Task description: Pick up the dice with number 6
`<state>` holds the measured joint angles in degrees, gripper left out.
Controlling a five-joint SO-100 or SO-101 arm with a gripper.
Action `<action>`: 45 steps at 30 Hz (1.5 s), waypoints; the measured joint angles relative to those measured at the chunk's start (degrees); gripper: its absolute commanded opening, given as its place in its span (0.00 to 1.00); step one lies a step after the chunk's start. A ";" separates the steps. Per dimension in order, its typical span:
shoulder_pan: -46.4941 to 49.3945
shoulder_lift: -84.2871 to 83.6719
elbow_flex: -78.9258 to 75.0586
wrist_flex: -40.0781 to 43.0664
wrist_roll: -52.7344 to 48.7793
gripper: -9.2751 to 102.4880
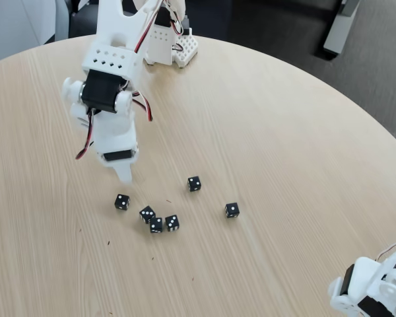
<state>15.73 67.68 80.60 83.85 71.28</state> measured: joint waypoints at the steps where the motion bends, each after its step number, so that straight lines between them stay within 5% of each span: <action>1: 0.09 0.00 0.00 0.00 -0.09 0.26; 27: 0.00 0.00 0.00 0.00 -0.35 0.09; 45: 0.09 1.49 0.00 0.00 -3.52 0.08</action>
<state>15.82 69.17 80.60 83.85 67.76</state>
